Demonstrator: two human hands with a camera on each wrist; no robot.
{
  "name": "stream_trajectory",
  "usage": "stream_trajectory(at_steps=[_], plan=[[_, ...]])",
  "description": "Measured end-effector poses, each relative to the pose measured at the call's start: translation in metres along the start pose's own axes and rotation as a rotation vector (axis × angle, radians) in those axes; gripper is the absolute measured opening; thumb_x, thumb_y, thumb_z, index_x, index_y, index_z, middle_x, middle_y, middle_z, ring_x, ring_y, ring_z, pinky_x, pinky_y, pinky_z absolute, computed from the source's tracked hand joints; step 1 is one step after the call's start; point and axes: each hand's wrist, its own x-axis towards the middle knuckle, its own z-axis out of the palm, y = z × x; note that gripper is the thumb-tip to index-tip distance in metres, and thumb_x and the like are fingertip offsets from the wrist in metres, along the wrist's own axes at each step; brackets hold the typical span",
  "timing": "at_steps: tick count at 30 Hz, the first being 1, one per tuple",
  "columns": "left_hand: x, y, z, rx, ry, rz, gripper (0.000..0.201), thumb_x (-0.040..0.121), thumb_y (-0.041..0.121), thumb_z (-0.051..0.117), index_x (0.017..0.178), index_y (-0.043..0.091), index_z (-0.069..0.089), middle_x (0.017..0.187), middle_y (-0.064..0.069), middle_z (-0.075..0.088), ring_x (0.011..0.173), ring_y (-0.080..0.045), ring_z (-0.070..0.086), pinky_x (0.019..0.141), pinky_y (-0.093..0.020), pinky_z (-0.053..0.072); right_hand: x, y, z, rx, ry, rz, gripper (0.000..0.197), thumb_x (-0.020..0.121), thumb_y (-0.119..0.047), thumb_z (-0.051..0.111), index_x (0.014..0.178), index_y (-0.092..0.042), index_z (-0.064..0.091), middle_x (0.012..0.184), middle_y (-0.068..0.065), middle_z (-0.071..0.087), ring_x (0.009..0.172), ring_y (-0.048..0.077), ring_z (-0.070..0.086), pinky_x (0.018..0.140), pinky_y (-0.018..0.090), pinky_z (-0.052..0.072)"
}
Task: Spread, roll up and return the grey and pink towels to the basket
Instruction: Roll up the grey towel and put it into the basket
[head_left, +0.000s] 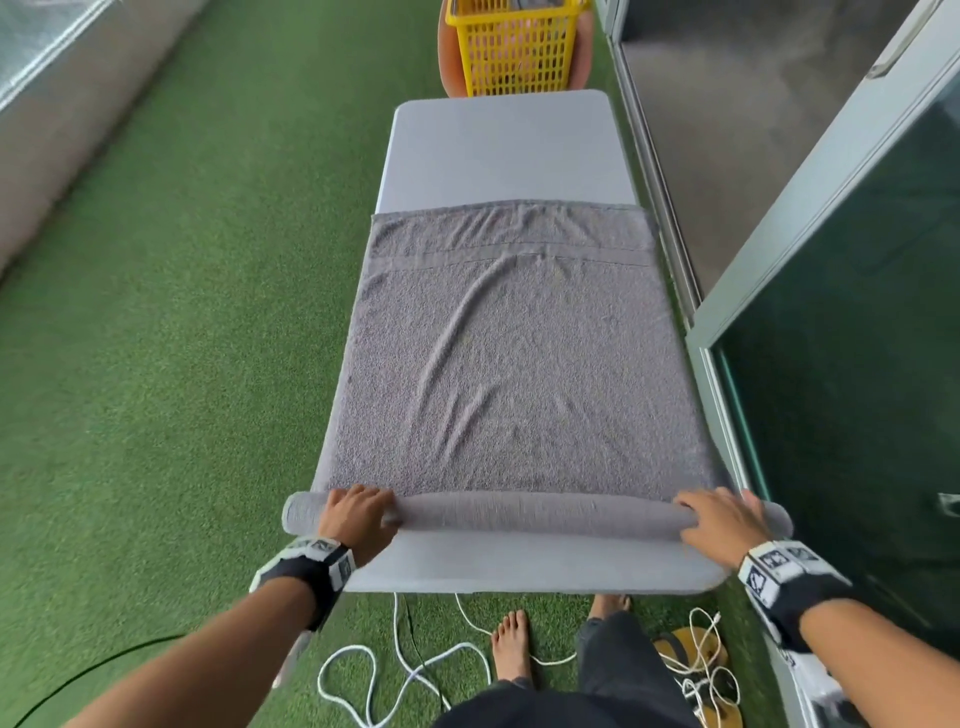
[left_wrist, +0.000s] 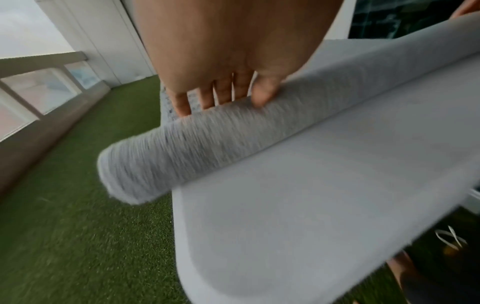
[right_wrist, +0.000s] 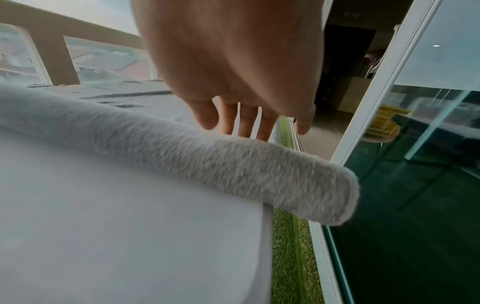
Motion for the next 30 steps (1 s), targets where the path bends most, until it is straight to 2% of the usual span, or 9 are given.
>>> stream_trajectory(at_steps=[3,5,8,14,17,20,23,26,30], plan=[[0.024,-0.006,-0.011,-0.068,0.052,-0.023,0.040,0.097,0.033,0.030,0.129,0.020,0.049,0.130,-0.001,0.057,0.114,-0.021,0.052,0.100,-0.037,0.033,0.022,0.002,-0.018,0.091,0.110,0.000,0.041,0.100,-0.038,0.036,0.140,-0.037,0.044,0.149,-0.013,0.042,0.135,0.015,0.040,0.117,0.049,0.016],[0.029,-0.009,-0.010,-0.058,0.029,-0.027,0.063,0.092,0.054,0.020,0.140,0.019,0.041,0.141,-0.002,0.050,0.128,-0.021,0.046,0.109,-0.041,0.029,0.027,0.001,-0.017,0.128,0.094,-0.015,0.051,0.099,-0.053,0.034,0.146,-0.033,0.038,0.154,-0.012,0.036,0.141,0.014,0.034,0.118,0.051,0.011],[0.019,-0.005,0.000,0.049,-0.060,-0.014,0.075,0.085,0.059,0.056,0.144,0.018,0.037,0.146,-0.001,0.045,0.134,-0.021,0.040,0.116,-0.043,0.023,0.015,-0.002,-0.003,0.037,0.019,-0.020,0.068,0.090,-0.052,0.055,0.149,-0.031,0.030,0.156,-0.009,0.033,0.145,0.013,0.026,0.119,0.051,0.008],[-0.015,0.009,0.018,0.088,-0.018,-0.020,0.041,0.071,0.018,0.072,0.110,0.018,0.058,0.105,0.001,0.064,0.095,-0.020,0.059,0.092,-0.036,0.047,-0.015,-0.010,0.019,-0.007,0.116,-0.025,0.062,0.078,-0.033,0.073,0.134,-0.033,0.046,0.136,-0.011,0.053,0.130,0.016,0.044,0.111,0.043,0.022],[-0.037,0.010,0.029,0.016,-0.002,0.029,0.043,0.046,0.017,0.084,0.082,0.021,0.060,0.076,0.007,0.063,0.067,-0.014,0.058,0.068,-0.031,0.055,-0.029,-0.005,0.039,0.029,0.110,-0.039,0.057,0.066,-0.023,0.080,0.117,-0.034,0.057,0.119,-0.010,0.063,0.115,0.018,0.055,0.102,0.042,0.034],[-0.057,0.005,0.039,-0.047,-0.021,0.068,0.038,0.049,0.028,0.083,0.078,0.026,0.059,0.073,0.012,0.064,0.065,-0.009,0.059,0.064,-0.029,0.056,-0.041,-0.003,0.047,0.002,0.059,-0.031,0.049,0.071,-0.031,0.076,0.115,-0.039,0.055,0.118,-0.017,0.061,0.115,0.013,0.053,0.108,0.041,0.030],[-0.058,-0.006,0.035,-0.064,-0.068,0.091,0.020,0.076,0.036,0.064,0.091,0.024,0.060,0.089,0.010,0.066,0.078,-0.010,0.058,0.080,-0.035,0.053,-0.038,-0.001,0.036,-0.045,0.002,-0.042,0.033,0.083,-0.042,0.057,0.115,-0.044,0.052,0.123,-0.022,0.057,0.120,0.005,0.047,0.116,0.042,0.014],[-0.038,-0.015,0.023,-0.044,0.048,0.102,0.031,0.086,0.037,0.039,0.100,0.017,0.059,0.101,-0.001,0.063,0.083,-0.014,0.048,0.083,-0.039,0.050,-0.023,0.002,0.016,0.008,-0.018,-0.037,0.034,0.093,-0.036,0.045,0.127,-0.044,0.046,0.139,-0.018,0.050,0.130,0.007,0.043,0.118,0.048,0.008],[-0.017,-0.022,0.018,-0.079,0.098,-0.057,0.057,0.096,0.042,0.034,0.144,0.011,0.040,0.148,-0.010,0.041,0.133,-0.030,0.041,0.111,-0.050,0.032,-0.013,-0.006,0.004,0.141,0.044,-0.040,0.051,0.103,-0.047,0.025,0.153,-0.037,0.017,0.160,-0.019,0.016,0.148,0.007,0.014,0.118,0.051,-0.007]])
